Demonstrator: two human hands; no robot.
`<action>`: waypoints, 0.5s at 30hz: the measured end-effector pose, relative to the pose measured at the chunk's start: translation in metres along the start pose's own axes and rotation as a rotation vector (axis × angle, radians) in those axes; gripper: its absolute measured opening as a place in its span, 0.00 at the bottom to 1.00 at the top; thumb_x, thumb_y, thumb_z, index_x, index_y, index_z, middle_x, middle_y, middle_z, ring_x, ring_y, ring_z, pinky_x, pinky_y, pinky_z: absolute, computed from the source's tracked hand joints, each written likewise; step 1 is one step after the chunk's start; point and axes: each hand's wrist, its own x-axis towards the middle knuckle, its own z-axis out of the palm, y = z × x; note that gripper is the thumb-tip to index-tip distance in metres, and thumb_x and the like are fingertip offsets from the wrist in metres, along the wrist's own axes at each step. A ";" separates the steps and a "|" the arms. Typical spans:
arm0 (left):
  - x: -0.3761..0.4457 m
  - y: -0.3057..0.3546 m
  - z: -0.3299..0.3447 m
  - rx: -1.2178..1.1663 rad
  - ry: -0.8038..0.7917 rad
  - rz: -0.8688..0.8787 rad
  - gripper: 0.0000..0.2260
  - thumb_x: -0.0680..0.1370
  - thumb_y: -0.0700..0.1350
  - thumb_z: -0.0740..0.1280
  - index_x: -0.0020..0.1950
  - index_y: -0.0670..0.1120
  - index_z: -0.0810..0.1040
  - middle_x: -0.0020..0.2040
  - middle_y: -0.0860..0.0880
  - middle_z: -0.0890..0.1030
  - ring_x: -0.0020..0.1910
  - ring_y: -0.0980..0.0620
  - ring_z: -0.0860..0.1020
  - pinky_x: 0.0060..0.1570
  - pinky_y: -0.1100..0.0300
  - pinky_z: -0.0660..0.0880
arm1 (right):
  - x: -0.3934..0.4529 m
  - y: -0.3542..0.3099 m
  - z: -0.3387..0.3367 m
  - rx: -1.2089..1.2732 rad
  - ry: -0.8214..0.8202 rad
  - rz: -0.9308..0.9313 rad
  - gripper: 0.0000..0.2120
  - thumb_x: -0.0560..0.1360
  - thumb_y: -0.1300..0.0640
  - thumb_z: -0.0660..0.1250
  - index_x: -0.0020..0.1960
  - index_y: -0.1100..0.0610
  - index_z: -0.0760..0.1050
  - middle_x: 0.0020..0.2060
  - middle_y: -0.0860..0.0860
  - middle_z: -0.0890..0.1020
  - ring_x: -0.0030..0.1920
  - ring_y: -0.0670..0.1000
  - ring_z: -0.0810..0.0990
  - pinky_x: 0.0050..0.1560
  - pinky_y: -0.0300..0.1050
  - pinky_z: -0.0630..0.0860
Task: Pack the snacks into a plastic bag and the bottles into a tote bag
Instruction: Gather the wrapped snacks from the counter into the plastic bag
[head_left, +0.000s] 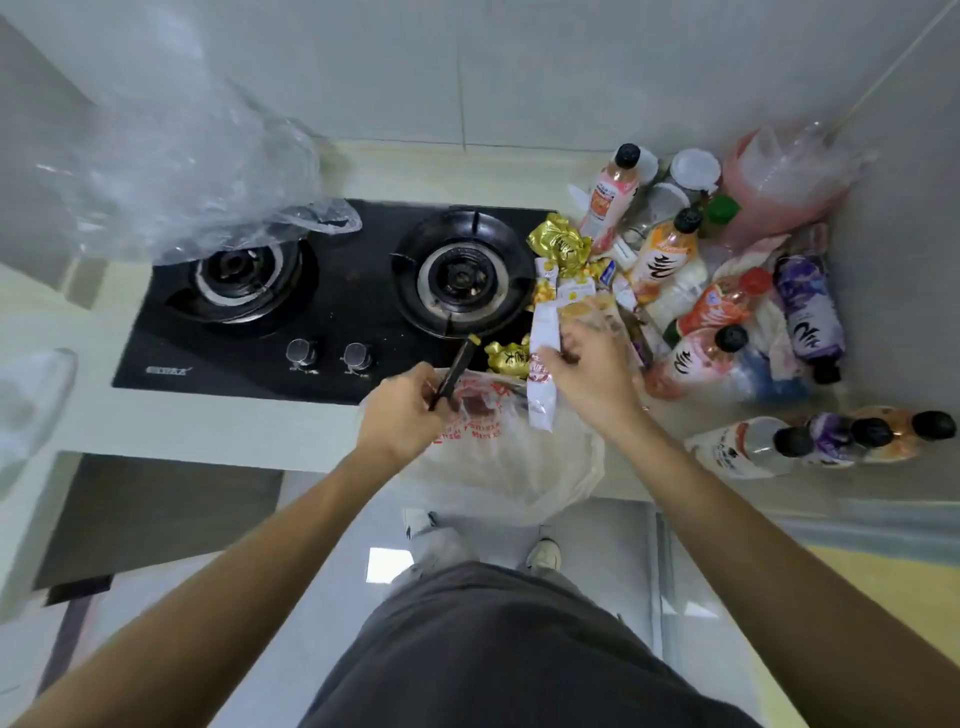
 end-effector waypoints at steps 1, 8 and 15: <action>-0.014 -0.008 0.006 0.005 -0.034 -0.034 0.06 0.73 0.45 0.70 0.43 0.54 0.75 0.37 0.55 0.81 0.38 0.48 0.80 0.40 0.54 0.78 | -0.010 0.001 0.011 -0.007 -0.083 -0.001 0.12 0.75 0.53 0.69 0.37 0.58 0.73 0.29 0.55 0.76 0.32 0.57 0.76 0.32 0.52 0.69; -0.054 -0.026 0.054 0.009 -0.188 -0.165 0.07 0.75 0.47 0.71 0.53 0.49 0.82 0.48 0.52 0.85 0.47 0.47 0.83 0.49 0.54 0.80 | -0.051 0.017 0.063 -0.297 -0.320 -0.070 0.14 0.77 0.56 0.71 0.36 0.50 0.71 0.29 0.49 0.76 0.30 0.49 0.76 0.33 0.48 0.75; -0.049 -0.005 0.066 0.022 -0.086 -0.012 0.10 0.77 0.49 0.68 0.57 0.50 0.79 0.52 0.51 0.82 0.43 0.50 0.81 0.45 0.51 0.79 | -0.056 0.023 0.048 -0.377 -0.207 -0.122 0.06 0.78 0.55 0.69 0.53 0.55 0.81 0.47 0.50 0.85 0.45 0.52 0.84 0.47 0.51 0.83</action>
